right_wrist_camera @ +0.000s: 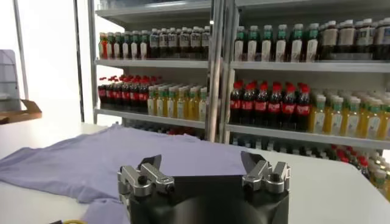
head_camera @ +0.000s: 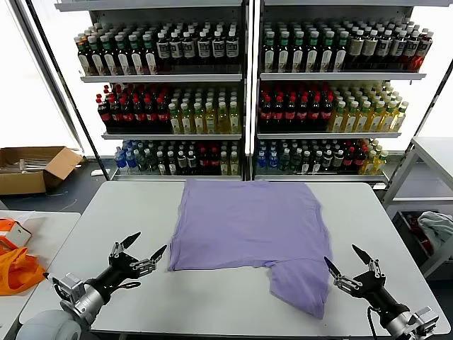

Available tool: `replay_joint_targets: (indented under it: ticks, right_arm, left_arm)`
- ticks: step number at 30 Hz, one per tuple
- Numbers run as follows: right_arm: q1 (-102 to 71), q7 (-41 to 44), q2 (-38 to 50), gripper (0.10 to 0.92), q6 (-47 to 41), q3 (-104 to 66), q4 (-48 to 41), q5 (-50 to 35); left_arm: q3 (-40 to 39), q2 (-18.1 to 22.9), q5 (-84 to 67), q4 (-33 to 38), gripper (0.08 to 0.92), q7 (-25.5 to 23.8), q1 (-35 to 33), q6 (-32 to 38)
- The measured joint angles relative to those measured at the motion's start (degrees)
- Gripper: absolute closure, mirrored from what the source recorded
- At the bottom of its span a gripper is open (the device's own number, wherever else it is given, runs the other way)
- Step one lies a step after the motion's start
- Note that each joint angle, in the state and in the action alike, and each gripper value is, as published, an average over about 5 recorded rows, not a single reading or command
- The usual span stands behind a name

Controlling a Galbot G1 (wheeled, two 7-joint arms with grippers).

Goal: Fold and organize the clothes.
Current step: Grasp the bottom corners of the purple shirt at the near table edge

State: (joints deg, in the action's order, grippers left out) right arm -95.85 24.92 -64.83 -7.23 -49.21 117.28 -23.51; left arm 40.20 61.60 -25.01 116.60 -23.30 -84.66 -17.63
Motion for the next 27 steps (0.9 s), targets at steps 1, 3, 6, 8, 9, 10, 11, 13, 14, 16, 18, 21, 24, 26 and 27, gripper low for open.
replay_joint_targets:
  ticks: [1,3,6,8,9,10,11,13,14,16,18,21,24,26,27]
  right_arm:
    - [-0.3,-0.3,0.4,0.203,-0.3,0.1,0.1,-0.1]
    - [-1.1,-1.3,1.8,0.203,-1.4,0.3,0.6,-0.4]
    - [-3.0,-3.3,4.6,0.203,-3.8,0.5,1.6,-1.2]
    - [-4.4,-4.5,6.4,0.203,-5.4,0.7,2.3,-1.8]
    - [-5.0,-5.1,7.1,0.203,-6.2,0.8,2.6,-2.0]
    - [-5.6,-5.6,7.8,0.203,-7.0,1.0,3.0,-2.3]
    - [-6.1,-6.1,8.4,0.203,-7.7,1.2,3.3,-2.6]
    - [-6.9,-7.1,9.2,0.203,-9.1,1.7,3.9,-3.0]
    - [-7.2,-7.5,9.6,0.203,-9.8,2.0,4.2,-3.1]
    - [-7.6,-8.3,10.0,0.203,-10.9,2.6,4.6,-3.2]
    - [-7.9,-8.9,10.2,0.203,-12.0,3.4,5.0,-3.4]
    - [-7.9,-9.6,10.4,0.203,-13.2,4.7,5.5,-3.6]
    - [-8.0,-10.1,10.3,0.203,-14.3,5.9,5.8,-3.6]
    - [-8.1,-10.4,10.3,0.203,-14.8,6.7,5.8,-3.6]
    - [-8.2,-10.5,10.2,0.203,-15.1,7.0,5.8,-3.6]
  left_arm:
    - [-0.1,-0.1,-0.1,0.0,0.177,0.1,-0.1,-0.2]
    - [-0.5,-0.6,-0.3,0.1,0.177,0.6,-0.3,-0.7]
    - [-1.5,-2.0,-0.7,0.3,0.177,1.5,-0.8,-2.0]
    - [-2.4,-3.1,-1.1,0.5,0.177,2.2,-1.0,-3.0]
    - [-2.8,-3.6,-1.2,0.5,0.177,2.5,-1.1,-3.5]
    - [-3.3,-4.1,-1.4,0.5,0.177,2.8,-1.1,-4.1]
    - [-3.8,-4.7,-1.6,0.5,0.177,3.2,-1.0,-4.6]
    - [-4.8,-5.5,-2.1,0.3,0.177,3.9,-0.8,-5.6]
    - [-5.2,-5.9,-2.4,0.1,0.177,4.2,-0.7,-6.0]
    - [-6.1,-6.3,-2.9,-0.3,0.177,4.9,-0.3,-6.8]
    - [-7.0,-6.6,-3.5,-0.8,0.177,5.5,0.3,-7.5]
    - [-8.2,-6.8,-4.5,-1.7,0.177,6.3,1.3,-8.2]
    - [-9.3,-6.8,-5.1,-2.7,0.177,7.0,2.3,-8.5]
    - [-10.0,-6.8,-5.3,-3.4,0.177,7.3,3.1,-8.7]
    - [-10.3,-6.7,-5.5,-3.7,0.177,7.3,3.4,-8.8]
